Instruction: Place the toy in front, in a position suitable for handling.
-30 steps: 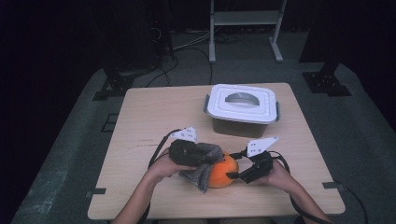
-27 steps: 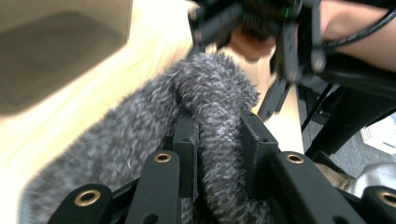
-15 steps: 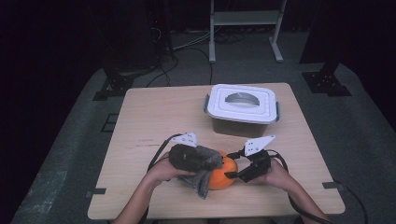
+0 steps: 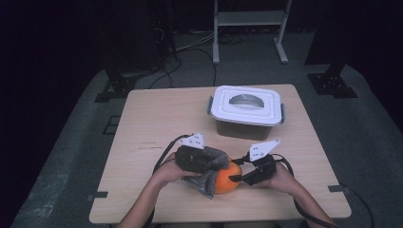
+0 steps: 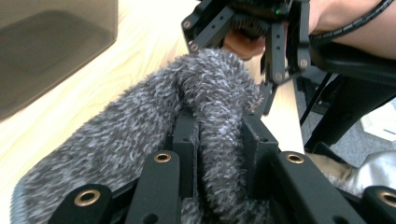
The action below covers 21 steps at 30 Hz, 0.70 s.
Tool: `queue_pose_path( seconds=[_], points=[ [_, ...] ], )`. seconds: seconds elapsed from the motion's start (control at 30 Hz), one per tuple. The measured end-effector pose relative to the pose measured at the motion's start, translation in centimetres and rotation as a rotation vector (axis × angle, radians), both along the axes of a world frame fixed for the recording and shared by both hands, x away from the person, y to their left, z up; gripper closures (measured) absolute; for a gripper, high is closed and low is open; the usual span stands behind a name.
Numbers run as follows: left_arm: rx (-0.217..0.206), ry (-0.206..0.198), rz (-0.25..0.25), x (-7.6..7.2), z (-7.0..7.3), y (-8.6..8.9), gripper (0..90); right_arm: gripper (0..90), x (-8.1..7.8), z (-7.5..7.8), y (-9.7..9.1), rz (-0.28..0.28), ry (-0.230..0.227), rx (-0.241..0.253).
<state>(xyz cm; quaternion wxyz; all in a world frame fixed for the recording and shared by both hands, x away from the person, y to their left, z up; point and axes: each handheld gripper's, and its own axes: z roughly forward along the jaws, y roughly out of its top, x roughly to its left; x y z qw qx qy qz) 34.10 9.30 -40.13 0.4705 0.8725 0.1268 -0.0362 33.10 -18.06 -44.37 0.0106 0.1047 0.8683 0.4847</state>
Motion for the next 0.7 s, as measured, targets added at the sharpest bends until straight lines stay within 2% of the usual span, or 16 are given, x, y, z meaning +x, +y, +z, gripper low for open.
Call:
queue_pose_path(
  seconds=[0.1, 0.17, 0.3, 0.37, 0.43, 0.53, 0.6, 0.7],
  points=[
    [0.01, 0.004, 0.01, -0.2, -0.2, 0.8, 70.6, 44.0, -0.1, 0.1, 0.2, 0.006, -0.02, -0.006],
    [0.012, 0.002, 0.015, -0.3, -0.2, 1.2, 70.6, 43.5, -0.1, 0.3, 0.3, 0.004, -0.018, -0.012],
    [0.0, 0.007, 0.029, -0.3, -0.6, 1.3, 70.6, 30.0, -0.2, 1.4, 0.4, -0.021, 0.006, 0.001],
    [-0.006, 0.015, 0.031, -0.2, -0.6, 1.3, 70.7, 24.5, -0.3, 1.7, 0.7, -0.033, 0.026, -0.008],
    [-0.001, 0.016, 0.021, -0.2, -0.6, 1.2, 70.6, 24.1, -0.5, 1.4, 1.2, -0.032, 0.013, -0.039],
    [-0.028, 0.019, 0.021, -0.1, 0.0, 1.4, 70.3, 28.5, -0.3, 1.0, 1.3, -0.021, -0.004, -0.033],
    [-0.052, 0.009, 0.019, 0.1, 0.6, 1.4, 69.8, 28.8, -0.1, 0.9, 1.2, -0.022, 0.005, -0.027],
    [-0.034, 0.005, 0.013, 0.2, 0.6, 0.9, 69.8, 28.8, 0.1, 0.9, 1.3, -0.017, 0.007, -0.026]
  ],
)
